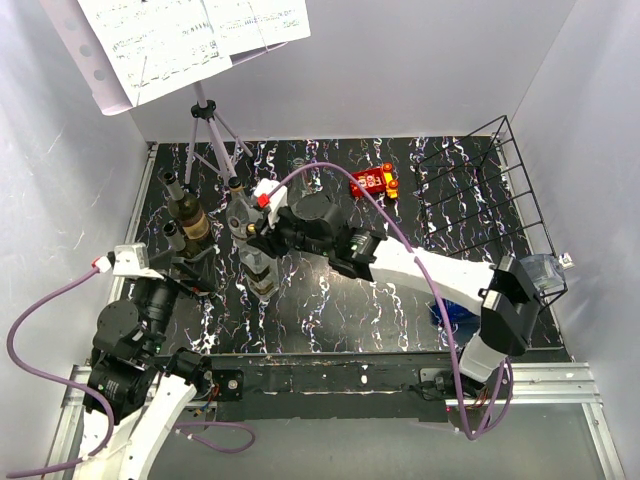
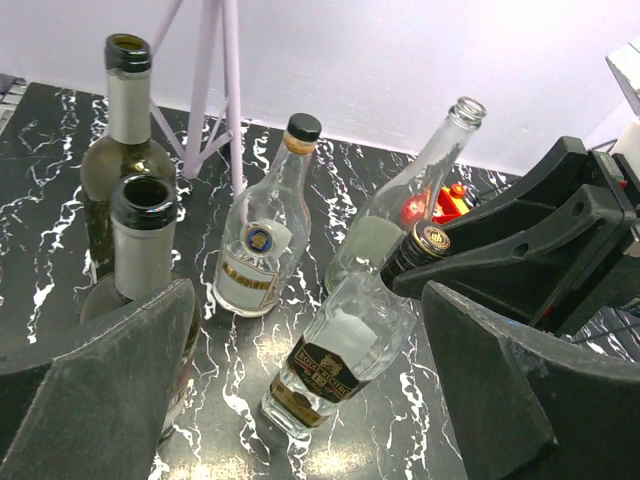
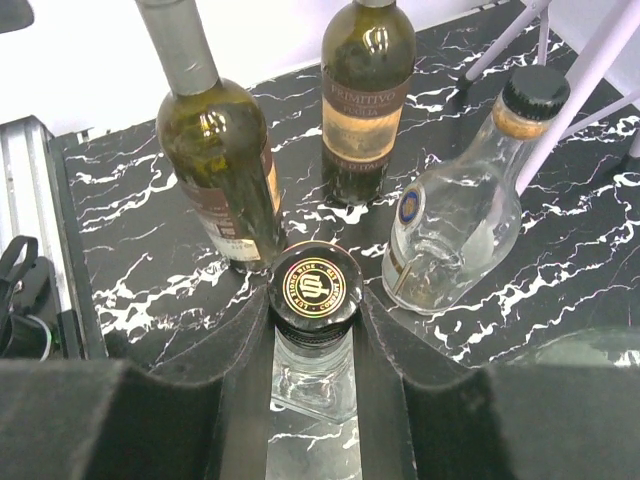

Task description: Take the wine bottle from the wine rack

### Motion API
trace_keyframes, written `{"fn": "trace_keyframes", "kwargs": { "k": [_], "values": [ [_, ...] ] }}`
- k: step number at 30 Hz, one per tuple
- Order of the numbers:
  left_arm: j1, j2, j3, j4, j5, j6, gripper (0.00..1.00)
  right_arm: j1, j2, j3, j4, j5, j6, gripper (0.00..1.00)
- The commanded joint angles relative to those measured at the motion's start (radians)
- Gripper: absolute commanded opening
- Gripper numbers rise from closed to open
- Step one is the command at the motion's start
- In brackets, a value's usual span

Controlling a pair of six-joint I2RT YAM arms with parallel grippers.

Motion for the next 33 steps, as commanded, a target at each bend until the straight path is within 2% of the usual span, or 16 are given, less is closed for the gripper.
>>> {"fn": "trace_keyframes", "kwargs": {
  "k": [1,3,5,9,14,19,22,30,33],
  "values": [
    [-0.002,0.000,0.027,-0.033,-0.080,-0.016,0.98,0.007,0.000,0.138,0.184,0.029,-0.020,0.01],
    [-0.002,0.000,0.028,-0.033,-0.081,-0.016,0.98,0.013,0.017,0.152,0.184,0.030,-0.023,0.02],
    [-0.002,0.000,0.025,-0.032,-0.078,-0.014,0.98,0.019,0.034,0.175,0.167,0.062,-0.023,0.12],
    [-0.002,0.005,0.024,-0.029,-0.058,-0.009,0.98,0.024,0.039,0.192,0.154,0.093,-0.014,0.40],
    [-0.002,0.005,0.022,-0.026,-0.046,-0.006,0.98,0.025,0.002,0.178,0.147,0.131,0.001,0.56],
    [-0.002,0.012,0.018,-0.015,-0.005,0.001,0.98,0.025,-0.065,0.138,0.136,0.150,0.055,0.60],
    [-0.002,0.014,0.015,-0.010,0.021,0.004,0.98,0.024,-0.133,0.103,0.086,0.234,0.121,0.60],
    [-0.002,0.041,-0.010,0.039,0.188,0.032,0.98,0.025,-0.412,-0.026,-0.318,0.688,0.400,0.59],
    [-0.002,0.054,-0.012,0.049,0.199,0.040,0.98,0.024,-0.507,-0.038,-0.578,0.936,0.568,0.59]
  ]
}}
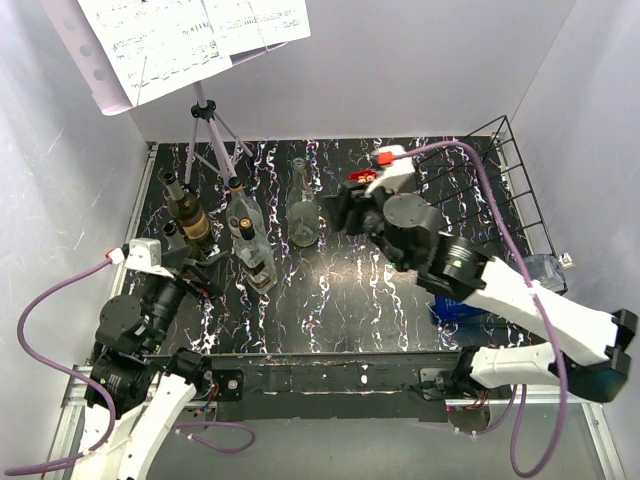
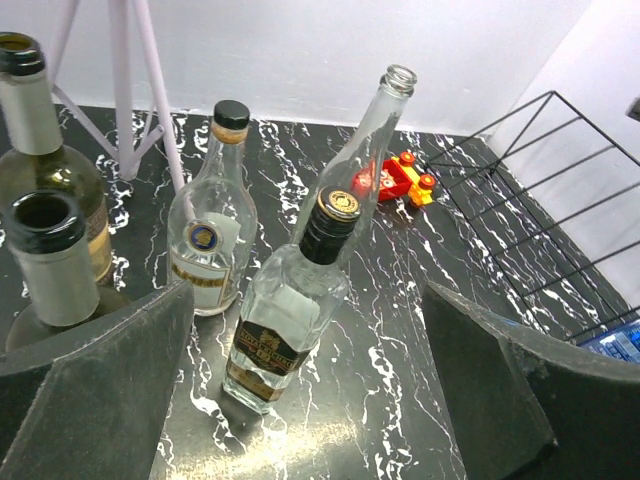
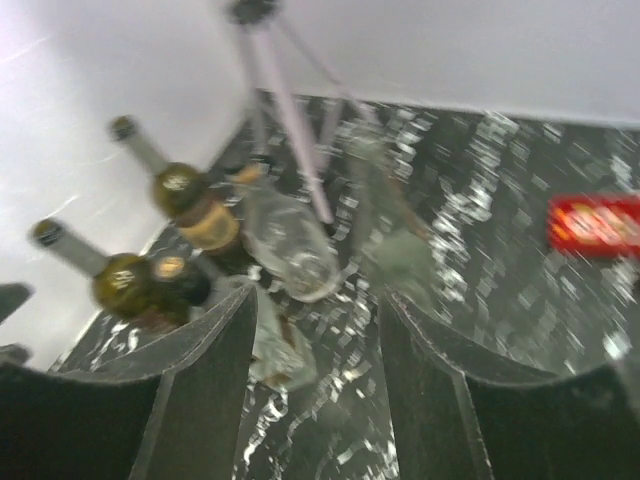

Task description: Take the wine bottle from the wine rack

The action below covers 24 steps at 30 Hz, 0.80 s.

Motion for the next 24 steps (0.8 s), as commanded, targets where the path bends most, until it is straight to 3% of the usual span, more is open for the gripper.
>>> {"fn": "trace_keyframes", "kwargs": {
  "k": [1,6,9,13,16,20,24],
  "values": [
    [-0.002,0.036,-0.016,0.033,0.068,0.026,0.98,0.002,-0.124,-0.003,-0.450,0.465,0.333,0.59],
    [-0.002,0.035,-0.020,0.038,0.105,0.027,0.98,-0.018,-0.172,0.155,-1.248,0.755,0.881,0.68],
    [-0.002,0.038,-0.022,0.044,0.114,0.027,0.98,-0.134,-0.202,0.159,-1.492,0.829,1.076,0.76],
    [-0.002,0.039,-0.019,0.041,0.119,0.029,0.98,-0.442,-0.280,0.102,-1.465,0.714,1.016,0.82],
    [-0.003,0.036,-0.019,0.038,0.111,0.029,0.98,-0.545,-0.340,0.053,-1.438,0.738,0.997,0.83],
    [-0.003,0.038,-0.019,0.041,0.116,0.027,0.98,-0.738,-0.359,-0.015,-1.286,0.720,0.810,0.88],
    [-0.003,0.035,-0.019,0.038,0.111,0.027,0.98,-0.875,-0.357,-0.062,-1.171,0.706,0.706,0.86]
  ]
}}
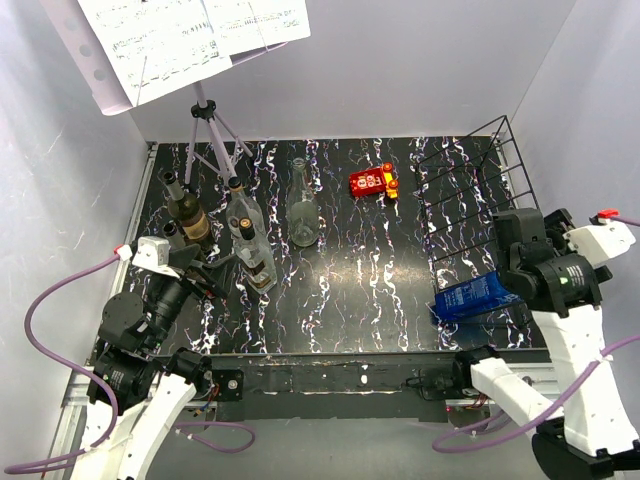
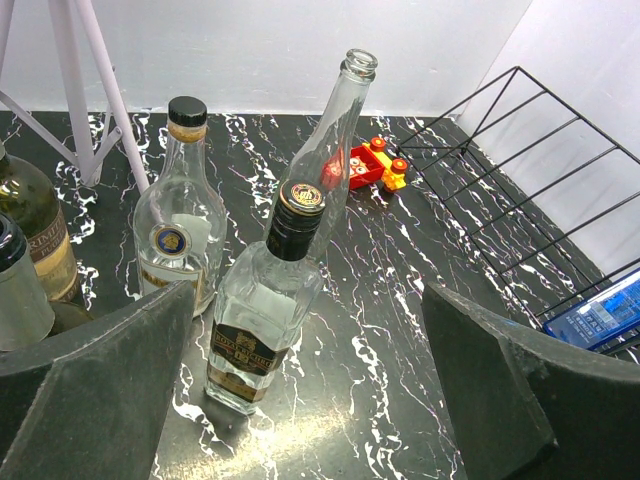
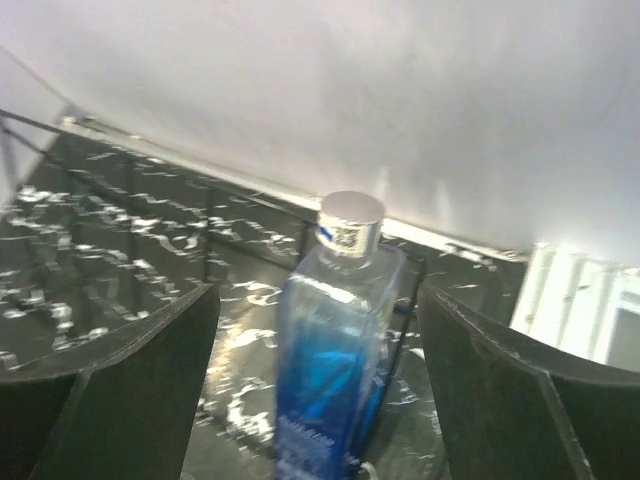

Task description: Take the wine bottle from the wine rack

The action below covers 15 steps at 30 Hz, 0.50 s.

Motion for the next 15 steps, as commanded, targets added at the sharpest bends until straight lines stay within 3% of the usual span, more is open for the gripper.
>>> {"fn": "trace_keyframes", "kwargs": {
  "k": [1,5,9,12,15],
  "values": [
    [-0.003,0.010,-0.004,0.001,0.005,0.011,0.98,-0.122,0.011,-0.066,0.111,0.012,-0.151,0.84],
    [-0.003,0.005,-0.004,0.003,0.005,0.011,0.98,-0.225,-0.021,-0.144,0.393,-0.089,-0.388,0.74],
    [-0.003,-0.006,-0.006,0.000,-0.002,0.012,0.98,-0.295,0.001,-0.149,0.433,-0.133,-0.390,0.72],
    [-0.003,-0.009,-0.004,-0.002,-0.005,0.011,0.98,-0.312,0.028,-0.150,0.440,-0.149,-0.392,0.75],
    [-0.003,-0.006,-0.004,0.001,0.001,0.012,0.98,-0.343,0.054,-0.140,0.406,-0.166,-0.364,0.85]
  ]
}}
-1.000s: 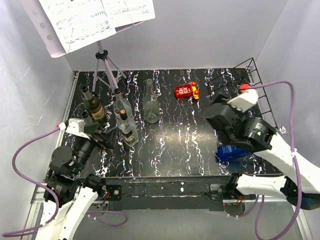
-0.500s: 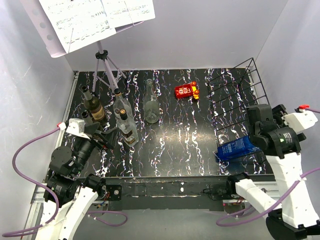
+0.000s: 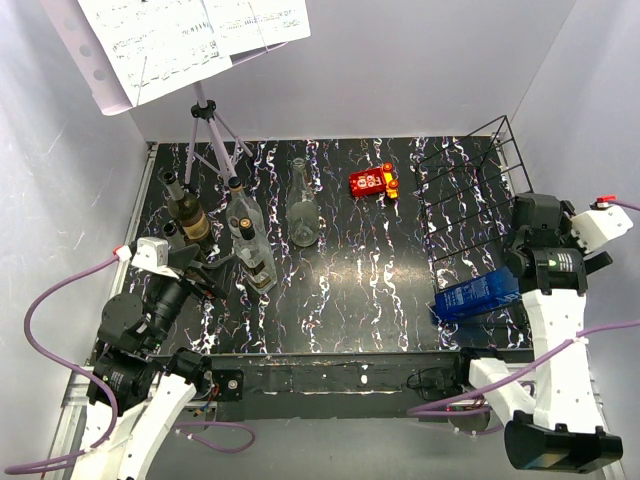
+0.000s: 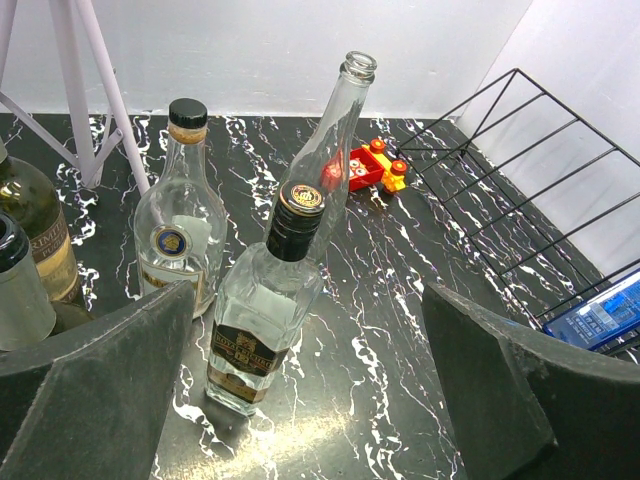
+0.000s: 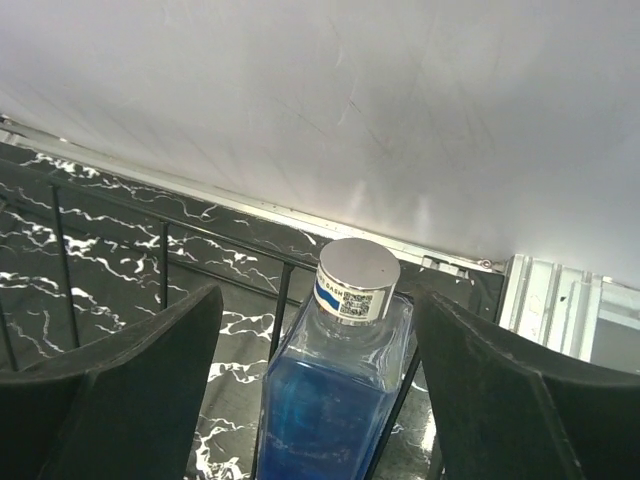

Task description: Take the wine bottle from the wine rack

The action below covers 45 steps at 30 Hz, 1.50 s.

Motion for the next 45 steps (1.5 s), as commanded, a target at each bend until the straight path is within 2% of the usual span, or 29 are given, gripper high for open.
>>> {"fn": "trace_keyframes", "kwargs": {
  "k": [1,6,12,17,20,26,28,32,33,45],
  "values": [
    [-0.003,0.001,-0.006,0.001,0.002,0.012,0.98,-0.024,0.037,0.028,0.009,-0.024,0.016,0.88],
    [-0.009,0.001,-0.003,-0.001,-0.002,0.012,0.98,-0.024,0.110,0.133,-0.267,-0.001,0.258,0.89],
    [-0.023,0.025,-0.001,-0.007,-0.014,0.012,0.98,-0.024,0.288,0.306,-0.707,0.025,0.632,0.90],
    [-0.026,0.045,0.003,-0.010,-0.012,0.009,0.98,-0.014,0.296,0.283,-0.682,0.009,0.654,0.90],
    [-0.026,0.050,0.005,-0.017,-0.021,0.006,0.98,-0.005,0.245,0.208,-0.517,0.026,0.569,0.90],
    [-0.028,0.083,0.008,-0.019,-0.017,0.003,0.98,0.022,0.213,0.125,-0.430,-0.007,0.583,0.91],
    [-0.028,0.090,0.008,-0.020,-0.011,0.003,0.98,0.038,0.239,0.148,-0.474,0.003,0.608,0.91],
    [-0.028,0.094,0.009,-0.019,-0.009,0.001,0.98,0.064,0.325,0.258,-0.687,0.017,0.753,0.93],
    [-0.028,0.094,0.009,-0.017,-0.011,0.000,0.98,0.067,0.343,0.283,-0.708,0.017,0.748,0.93],
    [-0.028,0.071,0.006,-0.011,-0.003,0.004,0.98,0.081,0.288,0.334,-0.708,-0.053,0.680,0.93]
  ]
}}
